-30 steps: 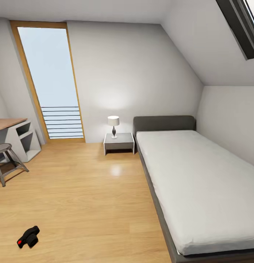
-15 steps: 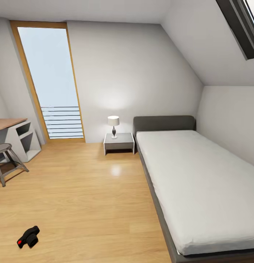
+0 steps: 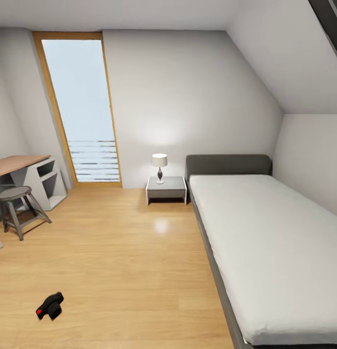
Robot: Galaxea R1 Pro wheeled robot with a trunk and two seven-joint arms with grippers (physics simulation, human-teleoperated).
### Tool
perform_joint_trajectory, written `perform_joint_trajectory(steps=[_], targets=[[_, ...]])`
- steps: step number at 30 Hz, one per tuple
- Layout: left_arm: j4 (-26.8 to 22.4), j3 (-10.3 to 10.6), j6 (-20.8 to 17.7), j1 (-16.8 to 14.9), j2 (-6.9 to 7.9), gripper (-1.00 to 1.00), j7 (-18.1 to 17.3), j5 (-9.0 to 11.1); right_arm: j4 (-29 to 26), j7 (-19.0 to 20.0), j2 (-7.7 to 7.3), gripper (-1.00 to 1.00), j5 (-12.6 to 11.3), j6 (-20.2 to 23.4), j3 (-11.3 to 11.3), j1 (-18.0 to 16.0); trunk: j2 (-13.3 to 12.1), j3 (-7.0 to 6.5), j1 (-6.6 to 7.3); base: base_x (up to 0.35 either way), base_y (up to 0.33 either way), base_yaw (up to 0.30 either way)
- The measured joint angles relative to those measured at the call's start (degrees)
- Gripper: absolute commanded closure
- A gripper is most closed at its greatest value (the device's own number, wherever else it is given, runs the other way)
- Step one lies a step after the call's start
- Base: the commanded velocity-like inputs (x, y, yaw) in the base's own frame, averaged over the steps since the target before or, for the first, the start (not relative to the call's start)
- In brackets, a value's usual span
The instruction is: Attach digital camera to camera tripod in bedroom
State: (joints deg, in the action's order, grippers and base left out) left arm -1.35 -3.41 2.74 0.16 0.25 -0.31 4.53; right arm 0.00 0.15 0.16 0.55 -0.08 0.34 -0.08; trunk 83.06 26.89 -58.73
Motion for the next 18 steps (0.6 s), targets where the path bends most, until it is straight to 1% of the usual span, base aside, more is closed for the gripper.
perform_joint_trajectory(steps=[5,18], targets=[[0.0,-0.1,0.0,0.0,-0.04,-1.00,0.0,1.4,0.0,0.0,-0.02,-1.00,0.0,0.0,0.0,0.0,0.0,0.00,0.00,0.000,0.000,0.265],[-0.2,0.1,0.2,0.0,0.01,-1.00,0.1,1.5,0.0,-0.2,-0.23,-1.00,0.0,0.0,0.0,0.0,0.0,0.00,0.00,0.000,0.000,0.273]])
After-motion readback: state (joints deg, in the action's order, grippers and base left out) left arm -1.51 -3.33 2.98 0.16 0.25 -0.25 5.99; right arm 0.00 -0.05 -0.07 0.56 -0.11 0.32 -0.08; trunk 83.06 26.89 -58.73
